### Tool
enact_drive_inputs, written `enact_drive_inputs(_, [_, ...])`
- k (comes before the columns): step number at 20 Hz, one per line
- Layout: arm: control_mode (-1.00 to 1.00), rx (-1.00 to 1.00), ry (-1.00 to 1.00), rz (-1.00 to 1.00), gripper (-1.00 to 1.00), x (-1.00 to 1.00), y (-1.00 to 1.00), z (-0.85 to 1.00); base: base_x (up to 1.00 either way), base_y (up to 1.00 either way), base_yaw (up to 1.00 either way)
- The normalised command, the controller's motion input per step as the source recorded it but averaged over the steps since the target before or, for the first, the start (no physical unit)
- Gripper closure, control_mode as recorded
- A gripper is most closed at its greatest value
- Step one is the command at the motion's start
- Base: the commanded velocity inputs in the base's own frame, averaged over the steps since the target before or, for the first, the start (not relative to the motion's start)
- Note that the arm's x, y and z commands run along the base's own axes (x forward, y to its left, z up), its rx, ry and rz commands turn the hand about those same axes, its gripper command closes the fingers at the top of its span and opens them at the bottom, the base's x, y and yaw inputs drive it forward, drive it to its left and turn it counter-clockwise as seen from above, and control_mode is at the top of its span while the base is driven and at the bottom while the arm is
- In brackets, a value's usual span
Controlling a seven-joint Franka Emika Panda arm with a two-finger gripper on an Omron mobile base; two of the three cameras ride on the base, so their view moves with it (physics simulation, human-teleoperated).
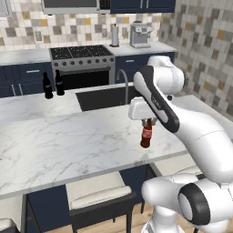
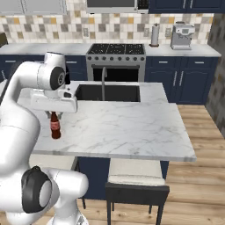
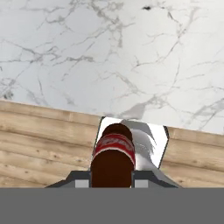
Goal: Place the large bottle from the dining counter next to the other large bottle outside the sink, and place the small bottle from the dining counter next to the other small bottle inside the sink.
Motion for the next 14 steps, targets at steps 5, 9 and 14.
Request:
enact_drive_inputs(5, [-1.00, 0.00, 0.00, 0.00, 1.00, -0.88, -0.14, 0.00, 0.00, 0.00, 0.00])
enact_drive_inputs(9, [-1.00, 0.00, 0.00, 0.00, 1.00, -0.60, -0.01, 0.11, 0.00, 0.00, 0.00])
enact_drive_inputs(14, [-1.00, -0.01, 0.00, 0.00, 1.00, -0.34, 0.00, 0.05, 0.00, 0.00, 0.00])
